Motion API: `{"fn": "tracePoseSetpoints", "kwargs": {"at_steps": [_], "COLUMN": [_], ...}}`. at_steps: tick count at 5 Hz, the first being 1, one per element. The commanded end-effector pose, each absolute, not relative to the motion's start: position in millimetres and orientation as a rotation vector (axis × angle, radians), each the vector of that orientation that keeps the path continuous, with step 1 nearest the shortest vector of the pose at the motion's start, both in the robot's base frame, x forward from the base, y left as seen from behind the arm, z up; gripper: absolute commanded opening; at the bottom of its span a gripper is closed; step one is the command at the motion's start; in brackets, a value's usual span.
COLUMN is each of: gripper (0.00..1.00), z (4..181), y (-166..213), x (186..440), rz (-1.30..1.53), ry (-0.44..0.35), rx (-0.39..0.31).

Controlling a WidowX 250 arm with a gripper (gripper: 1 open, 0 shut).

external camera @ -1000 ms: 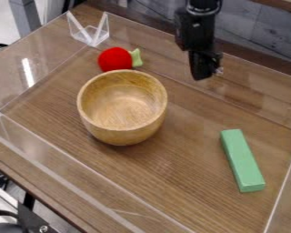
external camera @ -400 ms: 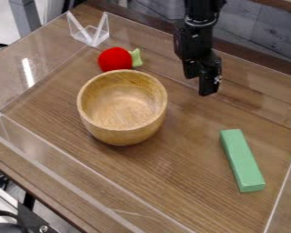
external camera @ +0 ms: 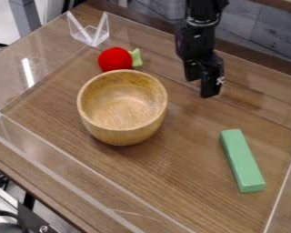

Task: Move the red fruit to the left

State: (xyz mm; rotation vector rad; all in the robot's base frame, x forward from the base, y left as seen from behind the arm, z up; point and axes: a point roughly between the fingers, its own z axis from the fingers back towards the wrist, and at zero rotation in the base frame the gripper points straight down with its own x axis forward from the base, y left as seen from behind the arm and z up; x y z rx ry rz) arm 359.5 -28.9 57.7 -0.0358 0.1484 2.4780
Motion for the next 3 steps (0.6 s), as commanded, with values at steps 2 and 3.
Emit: {"fn": "tracePoseSetpoints", "kwargs": {"at_steps": [2, 3], "gripper": [1.0, 1.0], "z": [114.5, 122.5], "y": [-32.6, -38.4], "x": [374.3, 371.1], "rz": [2.539, 2.582], "ry": [0.117, 0.105], "rx": [-0.158, -0.159]}}
